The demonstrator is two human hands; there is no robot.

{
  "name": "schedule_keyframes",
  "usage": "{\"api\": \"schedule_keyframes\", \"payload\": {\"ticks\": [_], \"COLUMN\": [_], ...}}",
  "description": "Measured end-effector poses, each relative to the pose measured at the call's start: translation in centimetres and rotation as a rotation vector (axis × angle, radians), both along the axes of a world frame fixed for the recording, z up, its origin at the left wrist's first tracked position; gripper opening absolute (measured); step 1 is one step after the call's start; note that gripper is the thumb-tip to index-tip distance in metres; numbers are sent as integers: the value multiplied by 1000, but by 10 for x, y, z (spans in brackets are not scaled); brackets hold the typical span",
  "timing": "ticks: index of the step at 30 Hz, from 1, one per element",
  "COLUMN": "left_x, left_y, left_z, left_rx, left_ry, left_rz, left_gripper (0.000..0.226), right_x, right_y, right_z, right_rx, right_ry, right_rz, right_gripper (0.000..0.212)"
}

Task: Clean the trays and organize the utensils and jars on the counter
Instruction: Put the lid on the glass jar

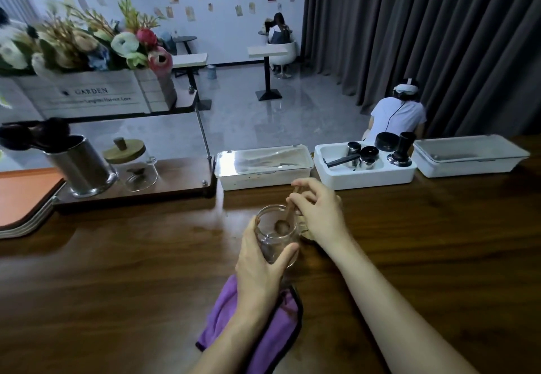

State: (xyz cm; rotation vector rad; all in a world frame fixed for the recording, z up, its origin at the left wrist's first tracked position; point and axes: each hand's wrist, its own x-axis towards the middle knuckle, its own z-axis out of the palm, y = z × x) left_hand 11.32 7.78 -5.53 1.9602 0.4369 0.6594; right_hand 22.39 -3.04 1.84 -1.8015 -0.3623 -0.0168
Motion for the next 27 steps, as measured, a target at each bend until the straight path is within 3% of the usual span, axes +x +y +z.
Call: {"api": "schedule_keyframes", "payload": {"ticks": [5,12,18,23,27], "left_x": [-1,1,1,-2,-4], "left_y": [0,2,1,0,1], "left_z": [2,-1,-1,3,2], "left_rx": [2,18,36,34,42], "left_ry": [-3,-18,-5,14,28], "left_rz": [-4,-11,-5,-3,6], "left_gripper": [98,94,102,106,103], "right_x": [-12,-12,1,10,11], "right_y": [1,-5,-24,-38,-37], "right_z": [-11,-7,-10,-37,-50], "right_rx": [-190,-224,-207,-497,-542], "right_ry": [-120,30,-24,63,57], "right_rz": [-53,44,-96,-86,-111], "right_gripper": [6,7,25,41,44]}}
